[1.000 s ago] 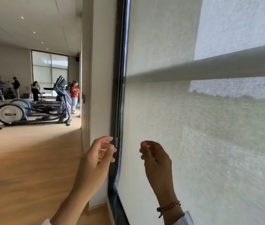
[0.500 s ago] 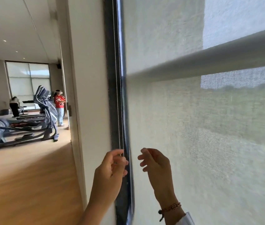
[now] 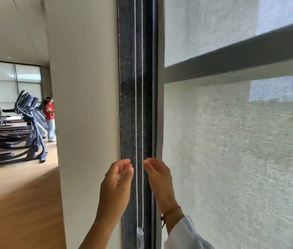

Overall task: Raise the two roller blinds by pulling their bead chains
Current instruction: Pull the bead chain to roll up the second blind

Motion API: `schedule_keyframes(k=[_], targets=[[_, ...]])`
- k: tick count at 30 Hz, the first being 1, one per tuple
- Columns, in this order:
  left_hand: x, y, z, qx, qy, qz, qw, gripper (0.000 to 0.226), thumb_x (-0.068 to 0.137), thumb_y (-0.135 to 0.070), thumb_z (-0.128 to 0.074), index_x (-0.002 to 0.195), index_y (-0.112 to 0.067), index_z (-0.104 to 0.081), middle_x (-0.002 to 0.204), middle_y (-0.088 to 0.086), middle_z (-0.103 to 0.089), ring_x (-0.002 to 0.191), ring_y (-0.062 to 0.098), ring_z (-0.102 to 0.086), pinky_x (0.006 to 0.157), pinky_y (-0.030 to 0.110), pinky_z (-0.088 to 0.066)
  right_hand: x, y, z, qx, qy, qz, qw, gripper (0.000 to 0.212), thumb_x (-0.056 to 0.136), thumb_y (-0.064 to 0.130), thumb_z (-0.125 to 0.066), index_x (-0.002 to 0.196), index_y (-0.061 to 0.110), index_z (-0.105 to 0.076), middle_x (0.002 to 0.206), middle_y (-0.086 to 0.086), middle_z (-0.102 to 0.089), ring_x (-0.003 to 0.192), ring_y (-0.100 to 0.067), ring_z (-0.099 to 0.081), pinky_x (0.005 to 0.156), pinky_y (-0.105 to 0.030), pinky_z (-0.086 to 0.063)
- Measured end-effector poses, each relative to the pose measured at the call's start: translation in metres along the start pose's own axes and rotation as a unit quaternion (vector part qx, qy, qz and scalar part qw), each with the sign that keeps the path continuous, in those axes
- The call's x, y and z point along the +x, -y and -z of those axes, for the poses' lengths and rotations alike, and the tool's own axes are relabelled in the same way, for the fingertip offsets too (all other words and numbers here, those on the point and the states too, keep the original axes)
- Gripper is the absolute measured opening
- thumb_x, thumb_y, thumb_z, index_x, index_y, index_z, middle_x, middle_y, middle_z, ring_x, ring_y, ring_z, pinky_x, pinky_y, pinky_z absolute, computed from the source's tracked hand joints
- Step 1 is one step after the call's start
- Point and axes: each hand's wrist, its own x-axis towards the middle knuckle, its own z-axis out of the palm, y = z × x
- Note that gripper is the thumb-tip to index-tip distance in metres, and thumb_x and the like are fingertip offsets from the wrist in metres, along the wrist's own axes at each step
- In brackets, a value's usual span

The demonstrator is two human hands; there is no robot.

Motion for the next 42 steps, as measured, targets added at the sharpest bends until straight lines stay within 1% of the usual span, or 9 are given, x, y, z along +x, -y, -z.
schedule_keyframes(k=[5, 9, 13, 17, 28, 33, 36, 39, 42], targets=[[0.07, 0.047, -0.026, -0.023, 0.019, -0.032, 0.999, 0.022, 0.089, -0.019, -0.053, 0.1, -0.038, -0.053, 0.102, -0.026, -0.049, 0.094, -0.017, -0.049, 0.071, -0.002, -0.037, 0.083, -0.036, -0.034, -0.046, -0.062, -0.002, 0.997, 0.025, 0.095, 0.02, -0.044, 0.119, 0.017, -0.051, 0.11, 0.001, -0.055, 0.09, -0.004, -0.052, 0.071, -0.016, -0.041], [0.098, 0.085, -0.041, -0.099, 0.078, -0.007, 0.992, 0.029, 0.09, -0.014, -0.052, 0.108, -0.035, -0.05, 0.111, -0.008, -0.054, 0.106, 0.005, -0.052, 0.077, 0.001, -0.038, 0.123, -0.052, -0.057, -0.026, -0.111, -0.031, 0.993, 0.028, 0.093, 0.026, -0.049, 0.12, 0.02, -0.05, 0.112, -0.001, -0.061, 0.101, -0.017, -0.058, 0.091, -0.034, -0.047], [0.119, 0.103, -0.038, -0.164, 0.13, -0.008, 0.978, 0.03, 0.086, -0.029, -0.049, 0.114, -0.041, -0.046, 0.122, -0.011, -0.051, 0.113, -0.007, -0.047, 0.084, 0.003, -0.037, 0.14, -0.047, -0.067, 0.016, -0.155, -0.005, 0.988, 0.029, 0.086, 0.047, -0.056, 0.094, 0.02, -0.062, 0.089, -0.002, -0.068, 0.082, -0.022, -0.065, 0.078, -0.04, -0.054], [0.129, 0.111, -0.035, -0.263, 0.163, -0.025, 0.951, 0.036, 0.082, -0.041, -0.049, 0.118, -0.037, -0.049, 0.129, -0.014, -0.053, 0.116, -0.005, -0.05, 0.093, 0.009, -0.041, 0.128, -0.04, -0.068, -0.03, -0.279, 0.099, 0.955, 0.051, 0.086, 0.059, -0.044, 0.055, 0.019, -0.046, 0.05, 0.01, -0.044, 0.051, -0.008, -0.042, 0.049, -0.023, -0.038], [0.135, 0.071, -0.034, -0.32, 0.182, -0.012, 0.93, 0.041, 0.086, -0.043, -0.043, 0.125, -0.028, -0.048, 0.132, -0.008, -0.052, 0.111, 0.0, -0.051, 0.078, -0.001, -0.038, 0.046, -0.015, -0.088, -0.181, -0.376, 0.202, 0.886, 0.045, 0.087, 0.058, -0.037, 0.051, 0.032, -0.03, 0.045, 0.009, -0.025, 0.047, -0.01, -0.022, 0.044, -0.033, -0.019], [0.154, 0.048, -0.024, -0.315, 0.198, -0.042, 0.927, 0.045, 0.089, -0.043, -0.047, 0.131, -0.03, -0.04, 0.142, -0.002, -0.045, 0.124, 0.012, -0.045, 0.092, 0.019, -0.037, 0.005, 0.005, -0.102, -0.215, -0.384, 0.22, 0.871, 0.042, 0.086, 0.049, -0.039, 0.046, 0.034, -0.037, 0.039, 0.009, -0.026, 0.043, -0.006, -0.018, 0.044, -0.027, -0.016], [0.162, 0.03, -0.024, -0.328, 0.321, 0.002, 0.888, 0.061, 0.087, -0.038, -0.057, 0.139, -0.023, -0.028, 0.148, 0.003, -0.034, 0.133, 0.019, -0.035, 0.099, 0.032, -0.031, -0.022, 0.018, -0.115, -0.243, -0.389, 0.231, 0.858, 0.042, 0.086, 0.047, -0.038, 0.046, 0.035, -0.038, 0.039, 0.008, -0.029, 0.041, -0.006, -0.019, 0.042, -0.023, -0.017], [0.149, 0.011, -0.013, -0.355, 0.442, 0.053, 0.822, 0.053, 0.084, -0.033, -0.062, 0.13, -0.016, -0.041, 0.121, 0.006, -0.057, 0.109, 0.02, -0.055, 0.093, 0.036, -0.045, -0.047, 0.035, -0.127, -0.274, -0.409, 0.246, 0.835, 0.041, 0.087, 0.045, -0.039, 0.047, 0.038, -0.042, 0.038, 0.01, -0.035, 0.036, -0.005, -0.024, 0.042, -0.011, -0.019], [0.126, -0.004, 0.016, -0.402, 0.446, 0.076, 0.796, 0.025, 0.086, -0.038, -0.057, 0.093, -0.014, -0.056, 0.069, 0.0, -0.051, 0.058, 0.01, -0.049, 0.055, 0.024, -0.048, -0.071, 0.056, -0.136, -0.277, -0.432, 0.227, 0.828, 0.047, 0.094, 0.043, -0.043, 0.047, 0.037, -0.042, 0.038, 0.011, -0.035, 0.037, -0.006, -0.025, 0.043, -0.013, -0.02]])
